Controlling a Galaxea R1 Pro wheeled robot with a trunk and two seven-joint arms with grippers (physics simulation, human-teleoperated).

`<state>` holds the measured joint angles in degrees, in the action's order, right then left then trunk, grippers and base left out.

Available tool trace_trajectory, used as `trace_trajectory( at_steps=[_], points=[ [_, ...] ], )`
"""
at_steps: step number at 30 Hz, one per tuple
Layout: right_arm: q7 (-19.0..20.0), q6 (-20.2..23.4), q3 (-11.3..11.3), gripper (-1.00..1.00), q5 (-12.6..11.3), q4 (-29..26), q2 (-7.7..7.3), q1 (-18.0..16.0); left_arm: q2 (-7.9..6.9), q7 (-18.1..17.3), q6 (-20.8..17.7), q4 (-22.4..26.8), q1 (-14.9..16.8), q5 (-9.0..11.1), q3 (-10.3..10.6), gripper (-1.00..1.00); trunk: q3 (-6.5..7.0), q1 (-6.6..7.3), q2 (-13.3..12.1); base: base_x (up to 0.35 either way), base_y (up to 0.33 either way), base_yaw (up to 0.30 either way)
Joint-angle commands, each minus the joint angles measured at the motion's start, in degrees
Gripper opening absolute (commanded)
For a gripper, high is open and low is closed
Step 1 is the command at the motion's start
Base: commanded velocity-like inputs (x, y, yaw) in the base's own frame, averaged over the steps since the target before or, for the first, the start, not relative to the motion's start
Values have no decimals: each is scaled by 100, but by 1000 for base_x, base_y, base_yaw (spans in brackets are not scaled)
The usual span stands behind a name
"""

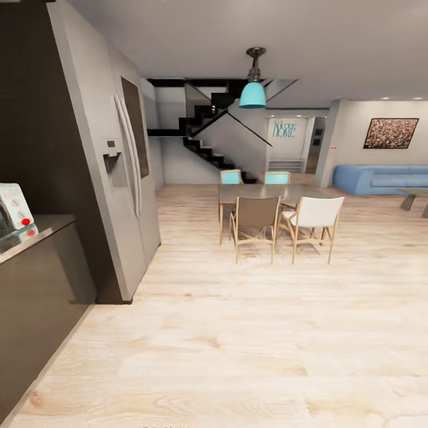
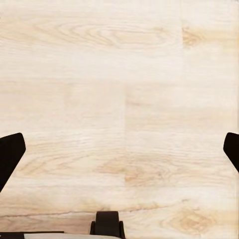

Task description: Pick up the poster from the kitchen countertop and hang it on one of the wall nails in the kitchen.

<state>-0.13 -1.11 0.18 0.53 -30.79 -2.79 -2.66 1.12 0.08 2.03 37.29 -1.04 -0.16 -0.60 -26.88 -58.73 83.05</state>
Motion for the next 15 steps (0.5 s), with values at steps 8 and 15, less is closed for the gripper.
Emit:
trace_trajectory(
  at_steps=[8,15],
  points=[
    [-13,-20,8,100,16,3,6,2,2,1,8,7,-1,-2,-11,100,-5,0,3,0,-29,288],
    [-13,-20,12,100,17,3,15,3,1,1,8,7,-2,0,-17,100,-5,0,3,0,-1,292]
  ],
)
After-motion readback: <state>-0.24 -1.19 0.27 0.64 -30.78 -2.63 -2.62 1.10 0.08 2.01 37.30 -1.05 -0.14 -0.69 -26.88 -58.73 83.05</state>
